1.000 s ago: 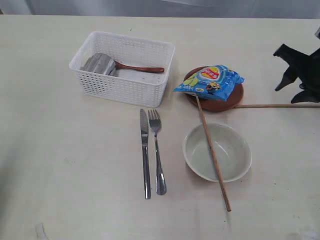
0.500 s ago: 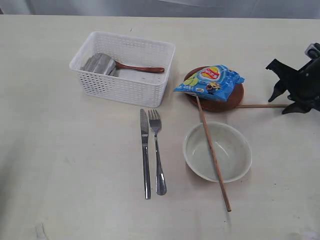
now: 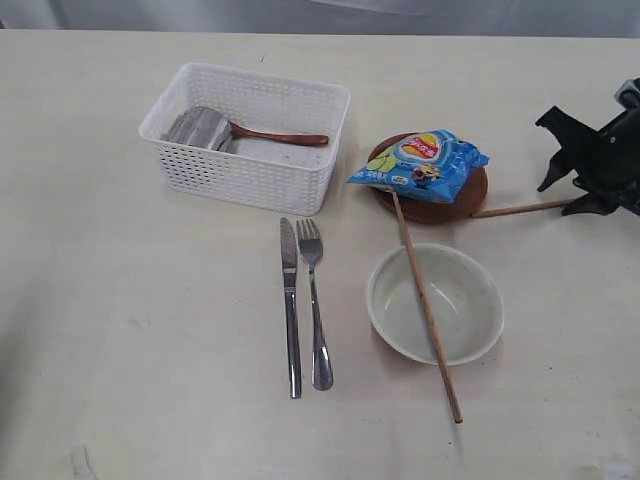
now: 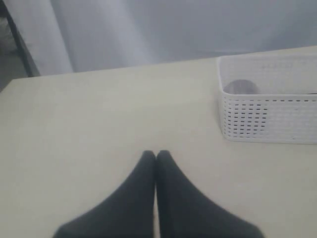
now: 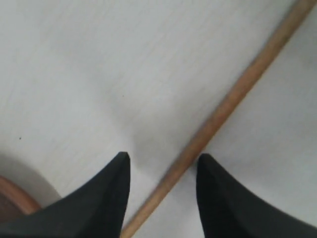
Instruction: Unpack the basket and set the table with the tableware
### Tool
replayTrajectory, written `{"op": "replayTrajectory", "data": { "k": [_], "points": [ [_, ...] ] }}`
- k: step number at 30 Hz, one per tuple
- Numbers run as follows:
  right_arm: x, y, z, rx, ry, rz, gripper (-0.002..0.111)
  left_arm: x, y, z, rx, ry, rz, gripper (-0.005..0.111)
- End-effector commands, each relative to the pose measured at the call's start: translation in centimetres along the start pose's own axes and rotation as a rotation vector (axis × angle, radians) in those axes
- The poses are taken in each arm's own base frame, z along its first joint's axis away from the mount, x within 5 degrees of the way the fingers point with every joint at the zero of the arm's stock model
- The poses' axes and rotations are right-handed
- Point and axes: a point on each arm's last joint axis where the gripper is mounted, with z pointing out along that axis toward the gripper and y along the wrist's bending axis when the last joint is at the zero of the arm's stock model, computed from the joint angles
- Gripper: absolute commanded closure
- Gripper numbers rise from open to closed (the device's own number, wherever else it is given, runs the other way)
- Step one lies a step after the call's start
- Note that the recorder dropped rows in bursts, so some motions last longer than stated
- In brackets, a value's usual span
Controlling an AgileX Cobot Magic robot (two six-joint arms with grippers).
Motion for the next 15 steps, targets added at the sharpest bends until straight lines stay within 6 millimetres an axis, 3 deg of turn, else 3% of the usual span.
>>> {"op": "replayTrajectory", "data": {
  "k": [1,4,10,15],
  "points": [
    [0.3,-0.8,1.8,0.055,0.082,-0.057,0.086,0.0,0.0,0.0,0.006,-0.008,0.006,0.107],
    [0.1,-0.8,1.7,0.068,0.081,-0.093,0.109,0.0,0.0,0.0,0.006,-0.008,0.006,0.107],
    [0.1,-1.2,1.5,0.129,0.114,-0.175,0.109,0.0,0.0,0.0,0.006,-0.008,0.006,0.107],
    [-0.3,-0.4,0.2,0.125,0.156,-0.315,0.109,0.0,0.0,0.0,0.006,-0.008,0.006,0.107]
  ]
}}
